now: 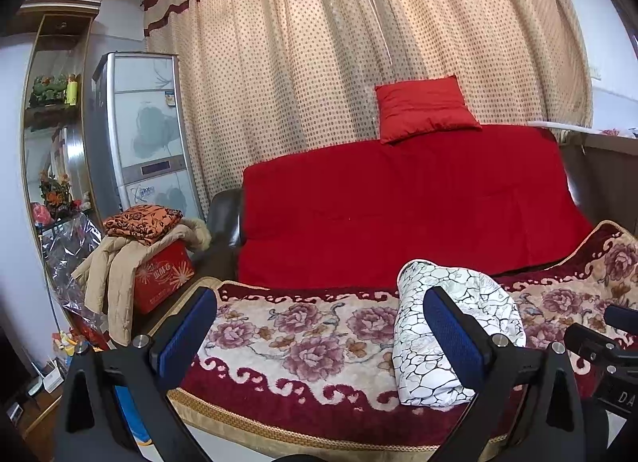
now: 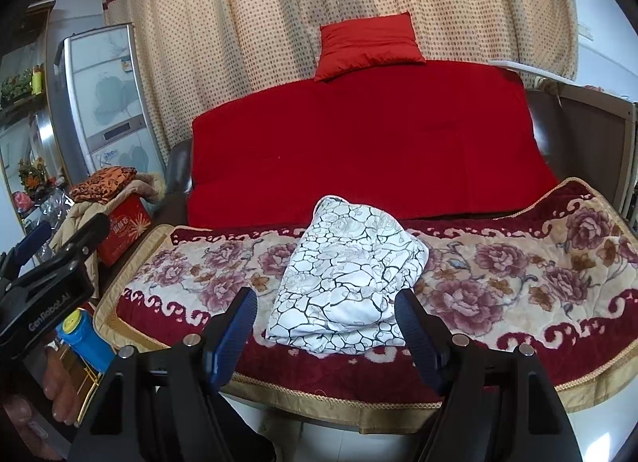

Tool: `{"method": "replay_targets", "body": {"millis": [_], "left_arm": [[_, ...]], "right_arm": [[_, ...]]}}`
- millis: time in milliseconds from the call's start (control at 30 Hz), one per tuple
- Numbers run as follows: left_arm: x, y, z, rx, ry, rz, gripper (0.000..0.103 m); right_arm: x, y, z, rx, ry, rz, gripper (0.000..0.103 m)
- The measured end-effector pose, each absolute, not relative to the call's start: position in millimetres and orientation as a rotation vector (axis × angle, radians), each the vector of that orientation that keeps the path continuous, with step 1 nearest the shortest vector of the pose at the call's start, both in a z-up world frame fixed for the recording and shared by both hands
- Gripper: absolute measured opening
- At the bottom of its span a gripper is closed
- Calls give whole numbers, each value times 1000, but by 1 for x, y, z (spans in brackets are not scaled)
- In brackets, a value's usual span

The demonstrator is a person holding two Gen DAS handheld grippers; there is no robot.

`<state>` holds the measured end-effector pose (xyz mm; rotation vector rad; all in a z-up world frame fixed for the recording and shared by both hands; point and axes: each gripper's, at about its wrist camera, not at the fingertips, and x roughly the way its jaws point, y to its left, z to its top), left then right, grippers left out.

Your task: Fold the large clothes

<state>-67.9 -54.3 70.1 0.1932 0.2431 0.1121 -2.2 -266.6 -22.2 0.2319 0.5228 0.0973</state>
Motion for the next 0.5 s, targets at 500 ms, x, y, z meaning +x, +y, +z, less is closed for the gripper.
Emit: {"method": "replay_targets", "body": {"millis": [500], "left_arm": [[-88,-51,85,172,209,107,103]], "right_arm": [[-17,-268,-2,228,470,75,75]]}}
